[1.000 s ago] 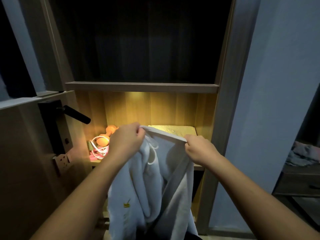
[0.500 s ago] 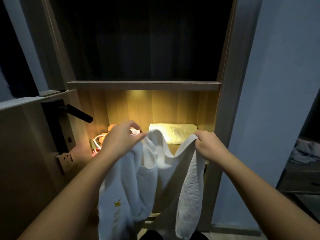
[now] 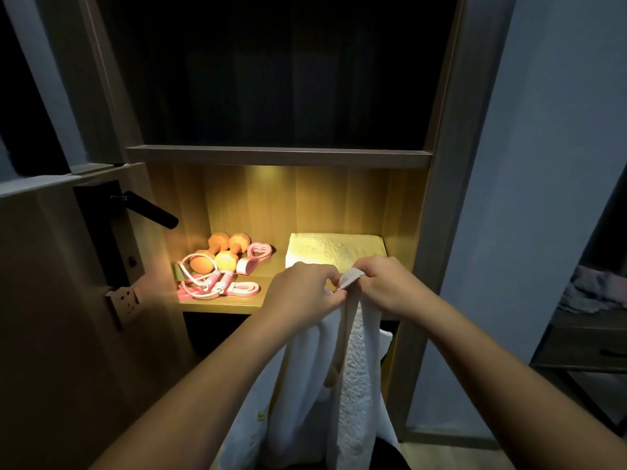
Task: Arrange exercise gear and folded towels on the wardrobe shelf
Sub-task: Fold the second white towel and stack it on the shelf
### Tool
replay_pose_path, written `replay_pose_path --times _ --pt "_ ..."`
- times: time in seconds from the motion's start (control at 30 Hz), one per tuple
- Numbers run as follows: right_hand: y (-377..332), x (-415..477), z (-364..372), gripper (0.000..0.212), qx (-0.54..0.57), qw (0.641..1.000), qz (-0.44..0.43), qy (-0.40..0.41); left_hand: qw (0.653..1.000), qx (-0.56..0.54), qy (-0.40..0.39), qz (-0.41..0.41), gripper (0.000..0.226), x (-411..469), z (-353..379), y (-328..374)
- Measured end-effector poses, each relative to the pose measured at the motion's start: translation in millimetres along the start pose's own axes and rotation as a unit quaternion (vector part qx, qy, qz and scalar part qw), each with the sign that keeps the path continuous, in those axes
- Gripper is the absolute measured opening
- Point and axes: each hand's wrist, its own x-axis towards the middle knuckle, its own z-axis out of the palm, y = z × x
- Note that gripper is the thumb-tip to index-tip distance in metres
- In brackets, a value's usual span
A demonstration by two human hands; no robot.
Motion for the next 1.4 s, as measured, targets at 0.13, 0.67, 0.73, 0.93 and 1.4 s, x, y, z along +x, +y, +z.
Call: replay_pose_path --times 0.13,0.67,0.73,0.93,1.4 --pt "0.7 0.4 -0.5 0.025 -0.006 1.000 -0.002 0.002 1.000 0.007 0.012 0.016 0.026 0.4 2.8 0.3" --pt "34.1 0.6 -4.3 0.024 -0.083 0.995 0.057 0.000 0.979 -0.044 0.197 -0.035 0.041 5.0 -28.1 -35.0" --pt "45.0 -1.0 -8.0 0.023 -0.094 0.993 0.078 0.002 0.977 -0.038 0.202 -0.048 0.038 8.7 -32.7 -42.4" --pt "57.9 -8.5 -22.3 0.034 -0.025 0.999 0.020 0.016 0.976 -0.020 0.205 -0.068 0.038 23.9 -42.6 -59.8" --pt "65.4 -13.4 -56.2 0.014 -0.021 0.999 -0.033 0.007 0.964 0.020 0.232 -0.129 0.040 56.4 -80.9 -84.1"
